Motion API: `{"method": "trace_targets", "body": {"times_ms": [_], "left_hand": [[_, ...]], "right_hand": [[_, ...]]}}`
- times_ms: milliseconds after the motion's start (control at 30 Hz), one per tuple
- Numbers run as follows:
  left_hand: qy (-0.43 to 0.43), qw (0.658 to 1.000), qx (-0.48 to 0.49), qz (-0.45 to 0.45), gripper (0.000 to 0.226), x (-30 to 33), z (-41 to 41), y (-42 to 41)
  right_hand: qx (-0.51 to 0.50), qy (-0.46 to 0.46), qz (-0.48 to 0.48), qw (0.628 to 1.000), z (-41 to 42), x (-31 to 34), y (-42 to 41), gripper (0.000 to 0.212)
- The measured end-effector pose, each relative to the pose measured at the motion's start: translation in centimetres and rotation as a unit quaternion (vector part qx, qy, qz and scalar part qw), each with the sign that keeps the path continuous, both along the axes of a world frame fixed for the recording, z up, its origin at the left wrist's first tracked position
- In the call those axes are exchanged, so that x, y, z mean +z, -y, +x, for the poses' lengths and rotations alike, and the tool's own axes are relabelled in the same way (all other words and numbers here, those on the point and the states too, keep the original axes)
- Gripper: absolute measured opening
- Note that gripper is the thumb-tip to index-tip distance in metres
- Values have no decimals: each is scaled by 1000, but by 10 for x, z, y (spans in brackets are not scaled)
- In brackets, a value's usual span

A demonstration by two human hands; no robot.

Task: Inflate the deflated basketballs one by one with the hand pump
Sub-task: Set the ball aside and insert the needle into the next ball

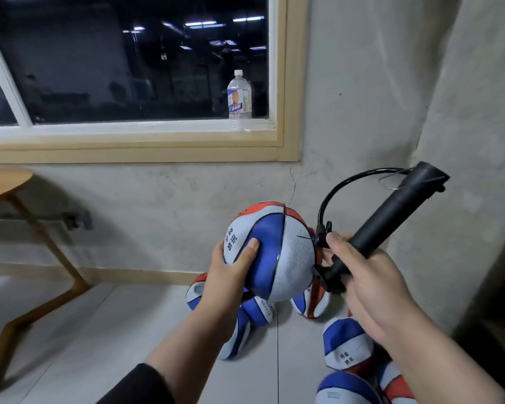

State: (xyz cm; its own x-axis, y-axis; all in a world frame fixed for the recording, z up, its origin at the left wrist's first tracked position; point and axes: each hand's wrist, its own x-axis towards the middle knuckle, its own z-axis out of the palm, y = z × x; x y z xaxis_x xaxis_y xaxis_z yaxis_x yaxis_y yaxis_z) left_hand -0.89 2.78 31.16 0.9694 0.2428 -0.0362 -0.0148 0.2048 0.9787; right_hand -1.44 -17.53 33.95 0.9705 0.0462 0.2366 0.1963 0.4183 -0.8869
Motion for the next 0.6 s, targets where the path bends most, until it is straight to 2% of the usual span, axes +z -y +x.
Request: {"method": "trace_targets", "body": {"times_ms": [67,100,133,233,267,300,367,533,600], "left_hand": [[9,999,-21,33,52,3,2,0],[18,998,-26,51,52,4,3,-1],[28,997,-29,66,57,6,5,-1],[40,995,-41,82,108,5,10,-3],[38,995,-44,80,114,3,10,-3],[38,995,-49,74,112,3,10,-3],[34,997,-50,57,93,0,10,-2],[-12,1000,15,4,58,-3,8,5],[-32,999,11,-19,56,-2,7,3]], "right_hand": [[-14,-1,-3,1000,3,-2,1,79],[-21,3,-6,1000,4,-3,1,79],[-30,8,-6,999,4,-5,1,72],[-51,8,6,999,4,-3,1,23],[-54,13,0,998,4,-1,1,15],[-56,18,-7,998,3,2,1,14],[-49,32,-8,998,2,8,1,19],[-46,8,-10,999,8,3,8,17],[-27,-1,-23,999,6,3,5,21]]}}
